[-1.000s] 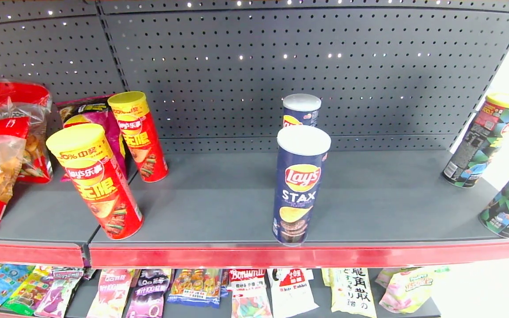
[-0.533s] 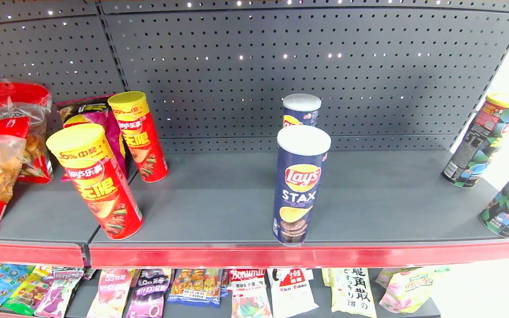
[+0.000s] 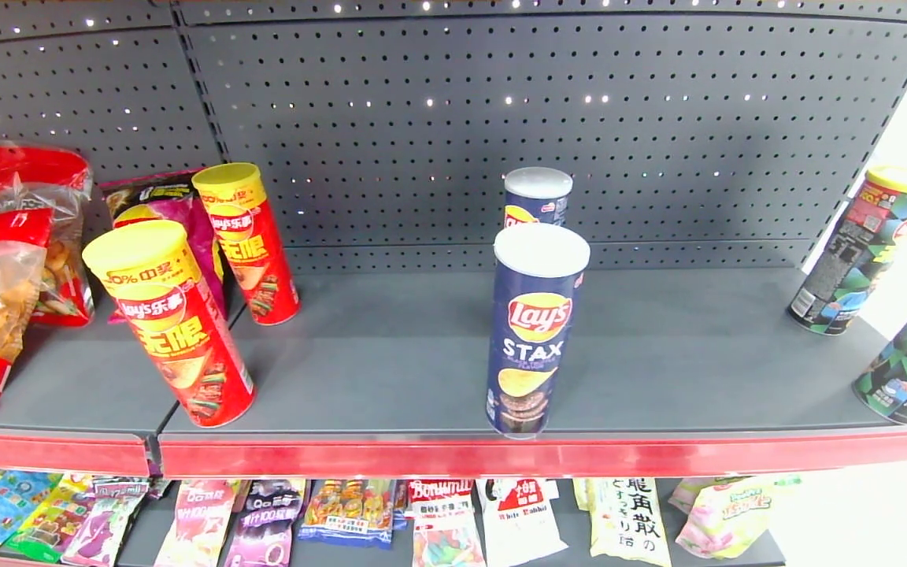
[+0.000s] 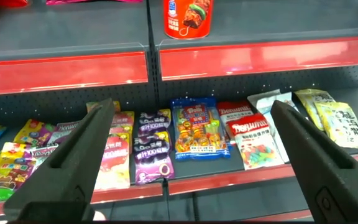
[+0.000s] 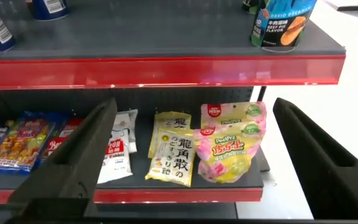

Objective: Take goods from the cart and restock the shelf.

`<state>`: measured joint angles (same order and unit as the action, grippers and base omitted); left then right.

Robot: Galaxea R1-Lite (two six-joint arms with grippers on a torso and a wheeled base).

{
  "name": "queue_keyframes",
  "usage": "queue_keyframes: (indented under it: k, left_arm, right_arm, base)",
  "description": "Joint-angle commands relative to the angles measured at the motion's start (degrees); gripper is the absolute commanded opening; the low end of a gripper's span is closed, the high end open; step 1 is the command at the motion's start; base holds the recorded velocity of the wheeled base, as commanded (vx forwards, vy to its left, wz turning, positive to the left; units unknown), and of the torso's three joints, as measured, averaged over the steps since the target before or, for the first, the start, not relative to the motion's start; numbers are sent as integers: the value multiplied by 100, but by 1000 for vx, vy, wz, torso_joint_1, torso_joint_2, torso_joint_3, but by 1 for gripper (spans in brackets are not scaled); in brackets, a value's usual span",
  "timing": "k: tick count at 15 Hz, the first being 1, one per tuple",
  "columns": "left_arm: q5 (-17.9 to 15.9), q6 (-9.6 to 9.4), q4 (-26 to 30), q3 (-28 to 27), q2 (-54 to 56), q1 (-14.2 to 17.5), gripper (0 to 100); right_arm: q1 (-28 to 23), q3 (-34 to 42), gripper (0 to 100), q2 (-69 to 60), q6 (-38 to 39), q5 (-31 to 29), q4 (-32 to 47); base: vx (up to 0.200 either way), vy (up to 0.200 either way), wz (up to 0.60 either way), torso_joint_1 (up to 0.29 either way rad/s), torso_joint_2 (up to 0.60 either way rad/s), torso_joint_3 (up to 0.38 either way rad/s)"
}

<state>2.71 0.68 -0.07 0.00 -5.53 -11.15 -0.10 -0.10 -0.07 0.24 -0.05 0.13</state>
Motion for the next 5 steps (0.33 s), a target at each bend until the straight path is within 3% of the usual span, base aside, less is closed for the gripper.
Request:
queue_keyframes:
  k: [1,5]
  left_arm:
    - [2,2,-1,0,0,-1,100]
    - [2,2,-1,0,0,-1,100]
  right_arm:
    - [1,1,100,7,-7,5,4]
    - [1,1,100,7,-16,-30,4]
  base:
    - [0,0,0,0,0,0]
    - [0,0,0,0,0,0]
